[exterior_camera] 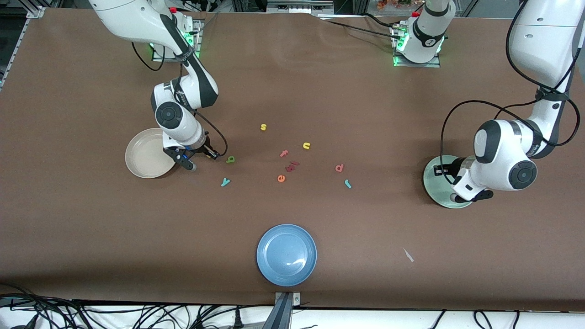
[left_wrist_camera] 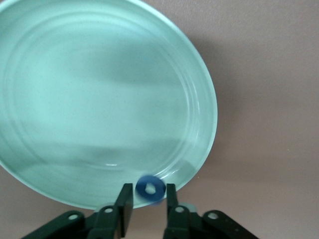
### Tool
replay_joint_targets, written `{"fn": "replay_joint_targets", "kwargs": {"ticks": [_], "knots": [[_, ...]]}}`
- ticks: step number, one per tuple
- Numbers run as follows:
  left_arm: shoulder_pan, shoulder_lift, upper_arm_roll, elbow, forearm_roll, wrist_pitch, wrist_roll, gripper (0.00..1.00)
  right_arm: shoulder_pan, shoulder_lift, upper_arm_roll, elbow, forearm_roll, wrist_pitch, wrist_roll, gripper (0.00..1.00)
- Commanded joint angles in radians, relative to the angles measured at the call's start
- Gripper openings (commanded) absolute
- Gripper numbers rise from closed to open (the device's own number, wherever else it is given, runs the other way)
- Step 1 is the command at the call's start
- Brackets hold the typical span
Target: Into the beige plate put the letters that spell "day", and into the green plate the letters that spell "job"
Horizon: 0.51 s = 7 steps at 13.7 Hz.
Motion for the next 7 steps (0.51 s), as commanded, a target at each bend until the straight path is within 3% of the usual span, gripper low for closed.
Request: {"fn": "replay_joint_targets", "kwargs": {"ticks": [1,4,7], "knots": [[0.004,-0.02,-0.01,0.032,0.019,-0.028,0.002,1.0,0.003,-0.053,-0.029,0.081,-0.009,-0.172,-0.047,0.12],[-0.018,-0.046,-0.042,0.091,0.007,-0.103,-0.102,1.0,0.001,-0.069,-0.13,0.23,-0.007,-0.439,-0.239,0.12],[-0.036,-0.042,-0.123,0.117,0.004,-0.1,-0.383,1.0,-0.002,-0.058,-0.228,0.25,-0.004,-0.473,-0.449,0.13]]}}
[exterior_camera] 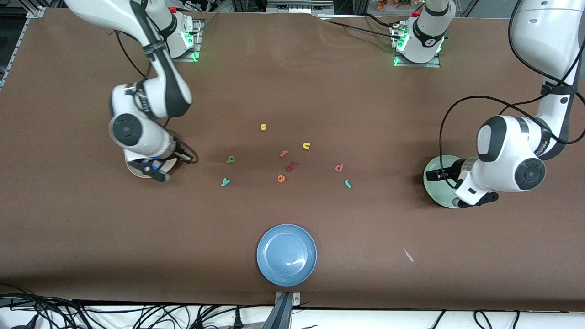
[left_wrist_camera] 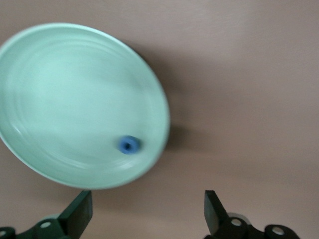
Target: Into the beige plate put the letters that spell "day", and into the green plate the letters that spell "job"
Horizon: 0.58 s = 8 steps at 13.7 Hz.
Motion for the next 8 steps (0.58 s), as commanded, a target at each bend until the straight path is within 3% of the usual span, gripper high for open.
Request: {"fn": "replay_joint_targets", "kwargs": {"ticks": [1,3,6,7,8], "knots": [[-0.039,0.008,-0.058,0.046,0.005,-0.014,-0.255,1.0,-0.004,0.033,-0.079,0.003,0.001,-0.005,-0.189,0.13],[-0.119,0.065,-0.059,0.098,0.002,-0.009,-0.431,1.0,-0.051,0.076,-0.088,-0.035,0.012,0.082,-0.3,0.13],[-0.199,0.192,-0.059,0.259,0.003,0.012,-0.686,1.0,-0.061,0.095,-0.088,-0.188,0.012,0.335,-0.337,0.14],[-0.231,0.22,-0.059,0.274,0.006,0.049,-0.745,1.0,-0.067,0.099,-0.088,-0.188,0.012,0.337,-0.337,0.29],[-0.255,0.235,-0.058,0.275,0.009,0.102,-0.786,1.0,-0.071,0.098,-0.088,-0.187,0.012,0.336,-0.337,0.81]]}}
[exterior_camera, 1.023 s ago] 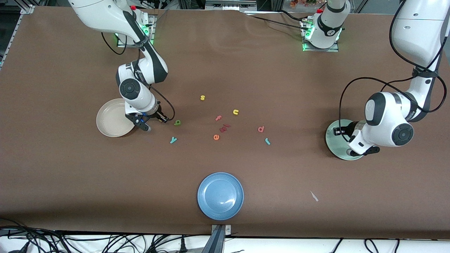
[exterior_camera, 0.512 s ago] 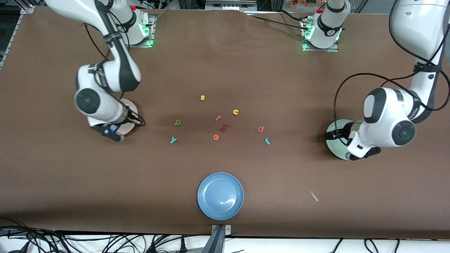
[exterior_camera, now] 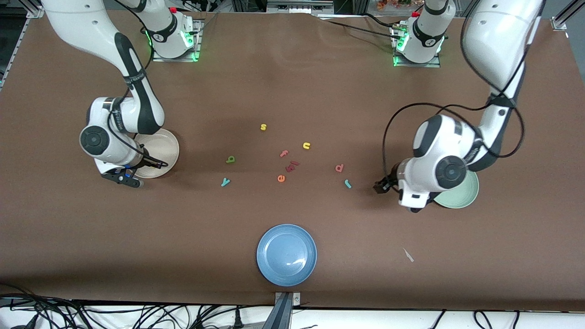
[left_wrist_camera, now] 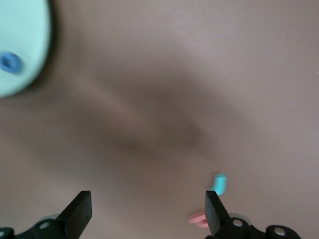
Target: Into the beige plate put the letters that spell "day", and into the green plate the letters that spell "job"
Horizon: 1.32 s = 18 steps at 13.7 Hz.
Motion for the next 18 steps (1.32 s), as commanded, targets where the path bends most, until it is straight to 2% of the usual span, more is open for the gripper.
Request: {"fn": "replay_joint_targets", "kwargs": {"ticks": [1,3,7,8,11,13,16,17,18], "knots": [[-0.058,0.103,0.006,0.086,0.011,0.094,-0.13,0.97,-0.004,-0.029,0.002,-0.017,0.011,0.014,-0.023,1.0],[-0.084,0.146,0.006,0.087,0.013,0.177,-0.15,0.95,-0.002,-0.032,0.002,0.004,0.011,-0.027,-0.024,1.0],[-0.106,0.17,0.006,0.086,0.019,0.205,-0.15,0.73,0.001,-0.093,0.014,0.095,0.011,-0.2,-0.024,1.0],[-0.119,0.169,0.006,0.08,0.016,0.202,-0.15,0.71,0.001,-0.099,0.03,0.127,0.011,-0.251,-0.023,1.0],[-0.129,0.177,0.006,0.077,0.006,0.2,-0.153,0.59,0.002,-0.113,0.103,0.211,0.012,-0.357,-0.01,1.0],[-0.129,0.181,0.006,0.074,0.006,0.2,-0.152,0.45,0.004,-0.121,0.183,0.236,0.014,-0.363,0.026,1.0],[-0.129,0.184,0.006,0.069,0.008,0.197,-0.147,0.42,0.01,-0.095,0.287,0.236,0.015,-0.328,0.106,1.0],[-0.127,0.19,0.006,0.069,0.008,0.194,-0.144,0.37,0.011,-0.087,0.325,0.232,0.015,-0.293,0.137,1.0],[-0.127,0.193,0.006,0.069,0.008,0.193,-0.139,0.34,0.016,-0.075,0.335,0.225,0.015,-0.269,0.193,1.0]]}}
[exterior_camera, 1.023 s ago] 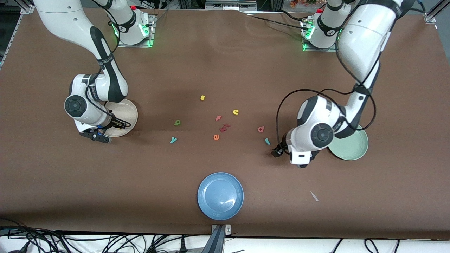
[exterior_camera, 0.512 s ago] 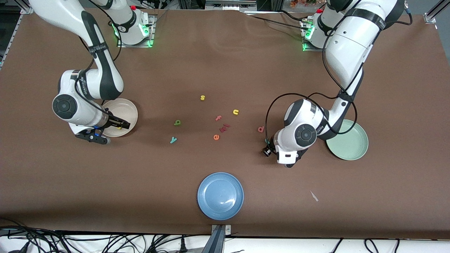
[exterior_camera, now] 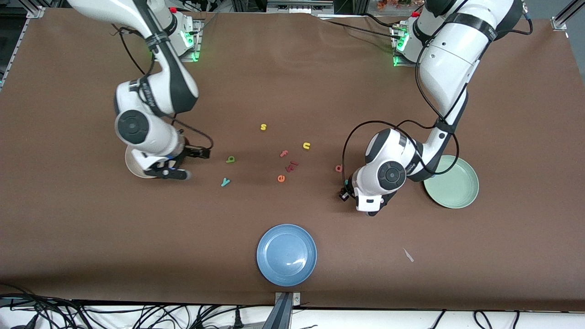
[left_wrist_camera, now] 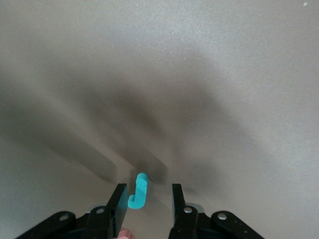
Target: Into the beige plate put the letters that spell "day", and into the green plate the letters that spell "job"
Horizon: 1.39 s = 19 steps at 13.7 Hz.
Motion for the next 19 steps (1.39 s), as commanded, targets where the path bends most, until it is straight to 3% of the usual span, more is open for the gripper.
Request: {"fn": "replay_joint_targets", "kwargs": {"ticks": [1,2,4,6,8,13,16,19], "knots": [[-0.005,0.022,0.004,0.015,0.009,-0.015,-0.003,0.34,0.0,0.046,0.036,-0.005,0.011,0.068,0.083,1.0],[-0.005,0.024,0.004,0.015,0.011,-0.015,-0.001,0.33,0.008,0.05,0.043,-0.033,0.011,0.113,0.086,0.99],[-0.005,0.024,0.004,0.015,0.011,-0.015,-0.001,0.18,0.017,0.08,0.048,-0.086,0.011,0.211,0.115,0.85],[-0.001,0.016,0.004,0.015,0.012,-0.018,0.002,0.0,0.027,0.1,0.053,-0.114,0.011,0.291,0.13,0.8],[0.016,-0.01,0.004,0.028,0.019,-0.084,0.017,0.0,0.031,0.12,0.056,-0.108,0.011,0.306,0.146,0.8],[0.205,-0.188,-0.001,0.028,0.002,-0.395,0.378,0.0,0.041,0.135,0.07,-0.114,0.011,0.372,0.224,0.79],[0.329,-0.203,0.001,0.019,0.017,-0.501,0.587,0.0,0.06,0.175,0.07,-0.114,0.009,0.438,0.227,0.72],[0.433,-0.196,0.007,-0.022,0.069,-0.514,0.771,0.0,0.061,0.185,0.068,-0.114,0.009,0.438,0.225,0.68]]}}
